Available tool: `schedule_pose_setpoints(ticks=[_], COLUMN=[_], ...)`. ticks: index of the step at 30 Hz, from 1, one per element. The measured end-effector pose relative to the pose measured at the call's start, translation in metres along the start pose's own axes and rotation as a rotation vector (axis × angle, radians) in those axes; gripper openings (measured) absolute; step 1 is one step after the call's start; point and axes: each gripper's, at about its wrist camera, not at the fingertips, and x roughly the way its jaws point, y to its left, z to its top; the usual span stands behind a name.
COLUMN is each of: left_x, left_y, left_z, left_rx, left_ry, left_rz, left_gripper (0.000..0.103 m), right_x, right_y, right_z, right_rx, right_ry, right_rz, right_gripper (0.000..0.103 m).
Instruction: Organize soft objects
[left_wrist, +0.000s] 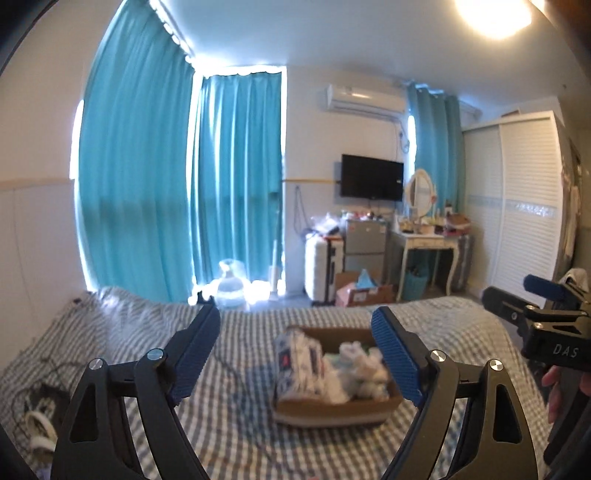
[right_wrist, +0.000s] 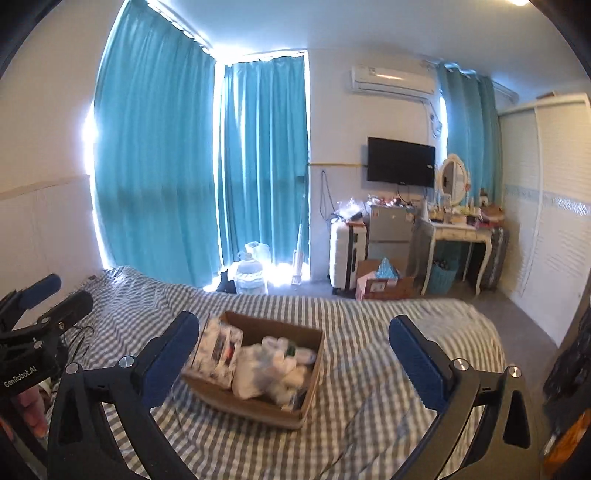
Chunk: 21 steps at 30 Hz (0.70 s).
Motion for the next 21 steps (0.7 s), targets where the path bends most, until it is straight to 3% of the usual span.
schedule_pose_setpoints(ticks=[3, 6, 9, 21], left_x=[0.009, 0.022, 0.031, 0.034], left_y=[0.001, 0.0, 0.002, -0.002], left_z=[-0.025, -0.053, -0.074, -0.088], left_rx=[0.028, 0.053, 0.036, 0.045], left_ry=[0.032, 0.059, 0.094, 0.115], left_rz=[-0.005, -0.026, -0.036, -0.031], left_gripper=[0.085, 0.085, 0.085, 0.086], right_x=[-0.002, 0.017, 0.03, 0.04], right_y=[0.002, 0.003, 0.01, 0.01], right_z=[-0.036, -0.073, -0.095, -0.109], right_rx=[0.037, 0.084, 0.036, 0.033], right_ry=[-0.021, 0.054, 0.093, 0.116], right_rz=[-0.001, -0.008, -0.036, -0.049], right_gripper=[0.103, 0.103, 0.103, 0.103])
